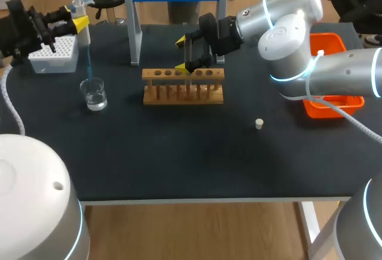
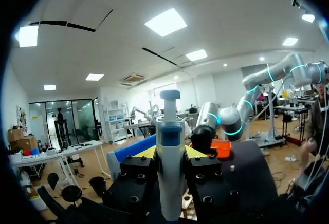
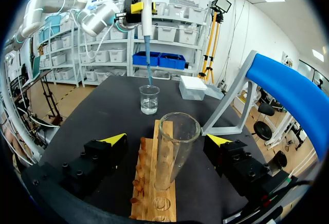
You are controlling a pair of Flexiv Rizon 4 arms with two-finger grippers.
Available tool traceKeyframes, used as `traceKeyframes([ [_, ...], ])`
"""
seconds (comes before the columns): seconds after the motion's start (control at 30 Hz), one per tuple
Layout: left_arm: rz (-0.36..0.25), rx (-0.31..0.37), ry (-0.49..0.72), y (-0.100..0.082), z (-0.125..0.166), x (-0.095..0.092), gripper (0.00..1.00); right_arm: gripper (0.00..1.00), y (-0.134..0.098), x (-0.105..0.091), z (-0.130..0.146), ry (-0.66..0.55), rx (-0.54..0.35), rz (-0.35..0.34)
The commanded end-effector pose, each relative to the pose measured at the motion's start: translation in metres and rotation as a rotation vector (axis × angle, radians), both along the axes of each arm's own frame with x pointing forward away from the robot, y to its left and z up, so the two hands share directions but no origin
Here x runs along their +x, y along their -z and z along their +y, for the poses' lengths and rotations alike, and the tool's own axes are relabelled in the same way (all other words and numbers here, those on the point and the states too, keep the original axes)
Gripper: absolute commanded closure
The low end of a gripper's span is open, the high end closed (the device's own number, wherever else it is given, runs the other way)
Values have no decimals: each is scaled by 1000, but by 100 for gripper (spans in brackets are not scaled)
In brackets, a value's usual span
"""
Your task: Invert the test tube, pick up the pipette, mount the tip to pipette, aspirate from beaker and dispense into the tube, eject the tip, return the pipette, and cap with the stopper.
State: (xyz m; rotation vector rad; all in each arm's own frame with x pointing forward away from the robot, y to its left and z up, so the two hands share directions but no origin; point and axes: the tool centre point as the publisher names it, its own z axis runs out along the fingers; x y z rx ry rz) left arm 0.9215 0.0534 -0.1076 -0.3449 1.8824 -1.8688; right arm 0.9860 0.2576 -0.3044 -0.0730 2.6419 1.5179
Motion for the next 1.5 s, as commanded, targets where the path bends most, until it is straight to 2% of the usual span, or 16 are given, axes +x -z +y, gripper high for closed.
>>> traceKeyframes([
  [0.03, 30, 41, 19, -24, -15, 1, 100, 0, -1, 1, 0, -4, -2, 3],
  [0.1, 42, 17, 42, -36, -24, 2, 100, 0, -1, 1, 0, -4, -2, 3],
  [0.17, 53, 45, 56, -47, -35, 3, 100, 0, -1, 1, 0, -4, -2, 3],
  [0.4, 34, 56, 139, -87, -76, 7, 100, 0, -1, 1, 0, -4, -2, 3],
  [0.47, 3, 77, 178, -98, -91, 6, 100, 0, -1, 1, 0, -4, -2, 3],
  [0.67, -4, 60, 253, -119, -124, 13, 100, 0, -1, 1, 0, -4, -2, 3],
  [1.0, -3, -4, 428, -129, -185, 26, 100, 0, -1, 1, 0, -4, -2, 3],
  [1.5, -3, -4, 428, -129, -185, 26, 100, 0, -1, 1, 0, -4, -2, 3],
])
